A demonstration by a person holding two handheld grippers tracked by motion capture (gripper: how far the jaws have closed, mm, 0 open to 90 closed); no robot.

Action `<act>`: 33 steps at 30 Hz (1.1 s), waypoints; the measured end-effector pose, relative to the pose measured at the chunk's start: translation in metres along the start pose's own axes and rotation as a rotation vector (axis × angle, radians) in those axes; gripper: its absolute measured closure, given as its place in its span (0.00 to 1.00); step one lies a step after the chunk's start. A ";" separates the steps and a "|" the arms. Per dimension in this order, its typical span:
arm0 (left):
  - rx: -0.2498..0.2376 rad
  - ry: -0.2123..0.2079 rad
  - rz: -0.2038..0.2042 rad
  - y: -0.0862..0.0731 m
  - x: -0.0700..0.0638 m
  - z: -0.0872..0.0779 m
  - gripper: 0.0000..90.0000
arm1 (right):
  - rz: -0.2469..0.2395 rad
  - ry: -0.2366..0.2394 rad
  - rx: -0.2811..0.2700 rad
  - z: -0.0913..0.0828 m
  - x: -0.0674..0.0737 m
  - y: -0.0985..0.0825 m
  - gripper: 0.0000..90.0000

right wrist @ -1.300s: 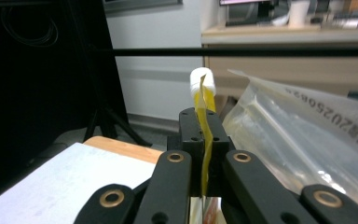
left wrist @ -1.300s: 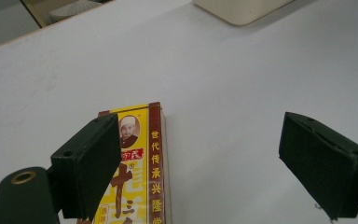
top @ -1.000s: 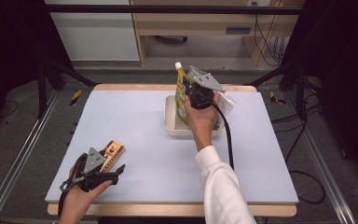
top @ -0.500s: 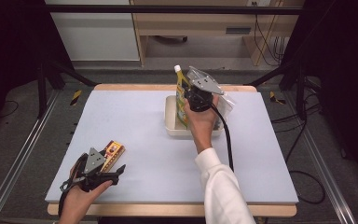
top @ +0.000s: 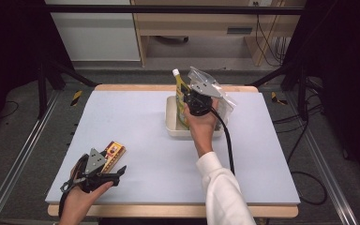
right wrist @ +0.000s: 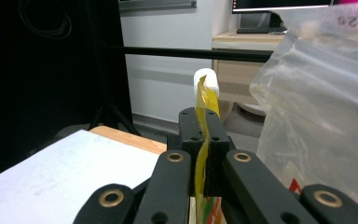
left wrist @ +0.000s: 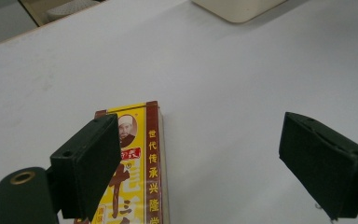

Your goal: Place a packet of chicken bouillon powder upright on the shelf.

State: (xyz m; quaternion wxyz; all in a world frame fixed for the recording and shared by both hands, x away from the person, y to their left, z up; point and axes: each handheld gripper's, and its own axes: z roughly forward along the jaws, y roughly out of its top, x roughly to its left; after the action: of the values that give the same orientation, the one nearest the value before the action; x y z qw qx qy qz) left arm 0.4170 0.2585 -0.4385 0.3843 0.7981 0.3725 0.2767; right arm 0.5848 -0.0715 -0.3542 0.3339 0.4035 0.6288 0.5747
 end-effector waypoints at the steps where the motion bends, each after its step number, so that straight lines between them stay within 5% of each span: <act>1: 0.000 -0.001 0.000 0.000 0.000 0.000 0.14 | 0.003 0.002 0.001 -0.001 0.000 -0.001 1.00; 13: 0.009 0.009 0.007 0.000 -0.001 0.001 0.14 | -0.021 -0.006 0.101 -0.006 0.010 -0.001 0.97; 22: 0.003 0.014 0.001 0.000 0.001 0.000 0.13 | -0.001 0.024 0.168 -0.017 0.018 0.005 0.63; 33: -0.008 0.024 -0.013 -0.001 0.004 -0.001 0.13 | -0.024 -0.005 0.196 -0.040 0.017 0.007 0.45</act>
State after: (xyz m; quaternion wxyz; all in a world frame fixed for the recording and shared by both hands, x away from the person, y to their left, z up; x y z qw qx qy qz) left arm 0.4183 0.2628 -0.4376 0.3845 0.7909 0.3811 0.2853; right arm 0.5430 -0.0738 -0.3415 0.3013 0.4279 0.6860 0.5054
